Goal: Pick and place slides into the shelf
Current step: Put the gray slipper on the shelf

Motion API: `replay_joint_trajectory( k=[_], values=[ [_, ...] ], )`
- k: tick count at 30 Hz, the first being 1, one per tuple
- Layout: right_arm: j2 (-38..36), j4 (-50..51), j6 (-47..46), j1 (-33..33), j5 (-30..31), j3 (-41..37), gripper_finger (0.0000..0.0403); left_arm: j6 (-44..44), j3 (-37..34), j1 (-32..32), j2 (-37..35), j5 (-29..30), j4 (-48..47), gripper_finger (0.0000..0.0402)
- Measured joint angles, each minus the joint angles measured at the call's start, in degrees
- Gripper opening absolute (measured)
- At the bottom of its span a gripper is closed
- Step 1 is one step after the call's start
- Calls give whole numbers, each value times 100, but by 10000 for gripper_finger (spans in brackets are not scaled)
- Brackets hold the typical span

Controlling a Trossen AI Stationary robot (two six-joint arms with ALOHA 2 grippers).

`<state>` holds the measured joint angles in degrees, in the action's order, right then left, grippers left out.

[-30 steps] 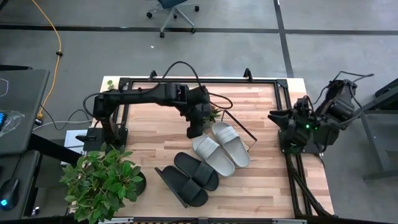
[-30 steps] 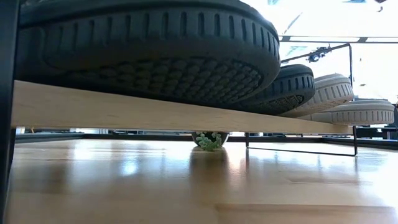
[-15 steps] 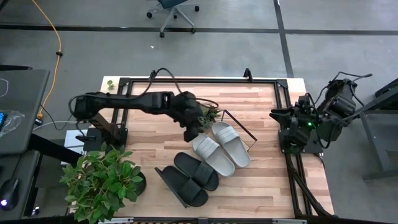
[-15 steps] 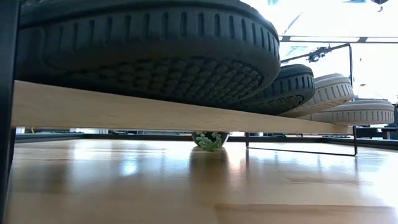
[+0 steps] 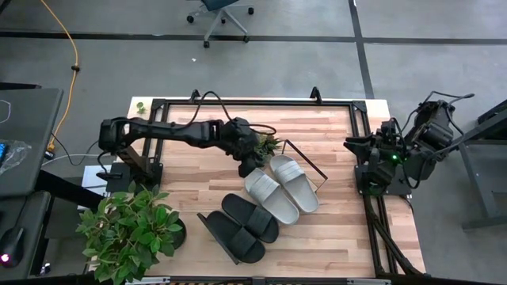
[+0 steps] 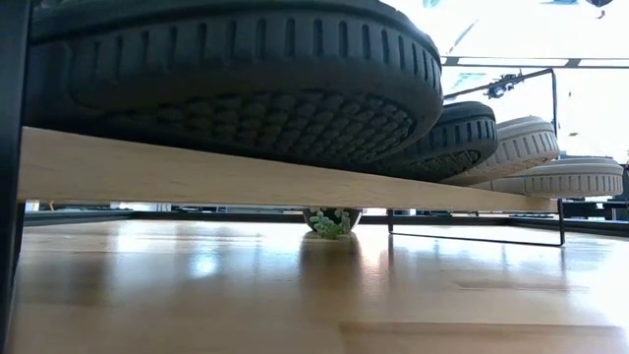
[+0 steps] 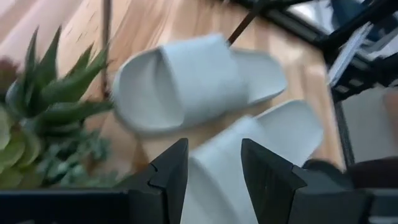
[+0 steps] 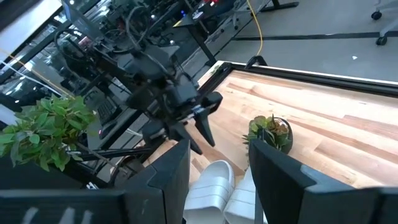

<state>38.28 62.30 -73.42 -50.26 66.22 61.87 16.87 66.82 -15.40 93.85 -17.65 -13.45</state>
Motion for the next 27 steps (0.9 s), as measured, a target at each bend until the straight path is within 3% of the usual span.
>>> replay_joint_trajectory(
  k=[3,10,27],
  values=[
    [36,-4,-3,0,61,0,156,-42,17,-2,126,-30,189,138],
    [214,-53,-68,2,172,0,156,-12,13,2,585,-723,783,138],
    [481,-92,-282,4,122,0,156,71,62,5,1128,-770,1294,138]
  ],
)
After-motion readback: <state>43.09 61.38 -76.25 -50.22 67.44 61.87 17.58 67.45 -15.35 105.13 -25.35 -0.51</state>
